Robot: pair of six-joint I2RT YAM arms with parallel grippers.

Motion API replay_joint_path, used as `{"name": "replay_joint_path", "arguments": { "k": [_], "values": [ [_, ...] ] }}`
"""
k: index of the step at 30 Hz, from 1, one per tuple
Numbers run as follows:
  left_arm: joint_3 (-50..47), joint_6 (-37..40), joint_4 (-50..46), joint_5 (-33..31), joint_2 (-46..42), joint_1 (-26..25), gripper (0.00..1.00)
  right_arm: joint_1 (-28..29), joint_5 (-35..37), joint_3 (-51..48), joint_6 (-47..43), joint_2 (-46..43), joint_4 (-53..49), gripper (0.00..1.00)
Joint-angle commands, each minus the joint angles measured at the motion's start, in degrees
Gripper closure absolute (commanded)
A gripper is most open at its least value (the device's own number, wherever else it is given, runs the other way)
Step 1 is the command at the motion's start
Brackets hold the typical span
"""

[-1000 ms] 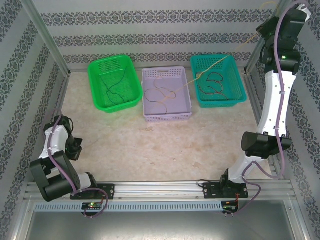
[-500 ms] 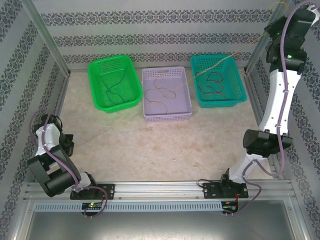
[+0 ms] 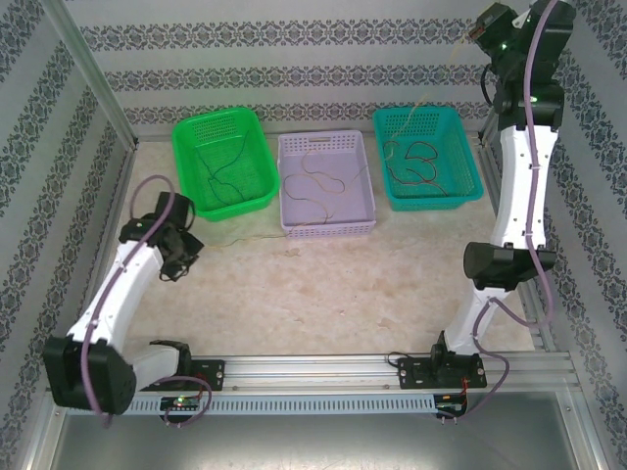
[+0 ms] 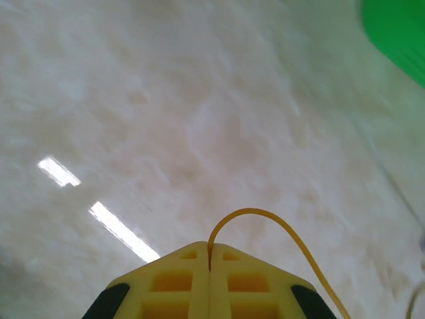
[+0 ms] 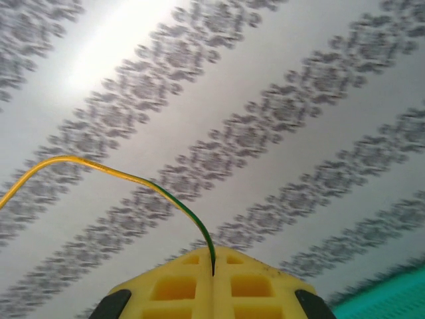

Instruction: Untangle the cables

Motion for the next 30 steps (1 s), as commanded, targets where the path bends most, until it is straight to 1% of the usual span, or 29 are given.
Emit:
{"name": "replay_joint_path", "arguments": {
  "k": [1,3,4,6,8,9,12,16,19,21,24,26,30],
  "values": [
    [2.21,-2.83,2.44,0.29,-5.66,-7.44,1.00,1.57,-6.15,6.12,6.05,3.06,7.33,1.00],
    [4.53,-3.16,7.92,1.54,-7.77,-12.74,1.00,2.72,-7.13,9.43,7.43,4.92,9.72,1.00],
    [5.75,-2.64,10.65,2.55,-7.75,-14.54,1.00,3.20,-7.35,10.20,8.02,5.46,11.19,1.00],
    [9.16,-0.49,17.57,7.91,-5.52,-17.27,1.00,4.22,-8.17,10.53,8.77,6.27,15.37,1.00],
    [13.48,1.82,23.28,13.28,-1.34,-19.56,1.00,5.50,-8.70,10.46,7.76,6.96,18.64,1.00],
    [16.84,3.06,24.07,15.00,1.78,-20.85,1.00,5.97,-9.15,10.31,7.89,7.56,20.71,1.00],
    [27.11,6.11,23.78,17.05,11.66,-24.01,1.00,6.99,-10.53,10.32,9.64,9.69,25.96,1.00],
    [35.39,6.55,26.00,17.18,21.33,-25.01,1.00,8.13,-11.12,10.82,11.06,12.29,28.86,1.00],
    [42.78,8.36,22.36,14.76,27.86,-24.99,1.00,8.83,-11.82,10.76,10.64,13.09,27.80,1.00],
    [45.60,9.36,21.43,13.82,31.07,-25.03,1.00,9.50,-12.77,10.04,9.86,13.08,26.90,1.00],
    [47.85,10.67,20.38,13.13,34.30,-25.02,1.00,10.62,-13.78,8.33,8.27,12.52,25.66,1.00],
    [50.34,11.80,17.42,11.65,36.48,-25.02,1.00,11.59,-14.07,6.85,6.63,11.57,25.00,1.00],
    [49.62,12.65,16.58,9.39,36.68,-24.94,1.00,13.56,-13.32,3.28,4.04,9.17,24.70,1.00]
  ]
}}
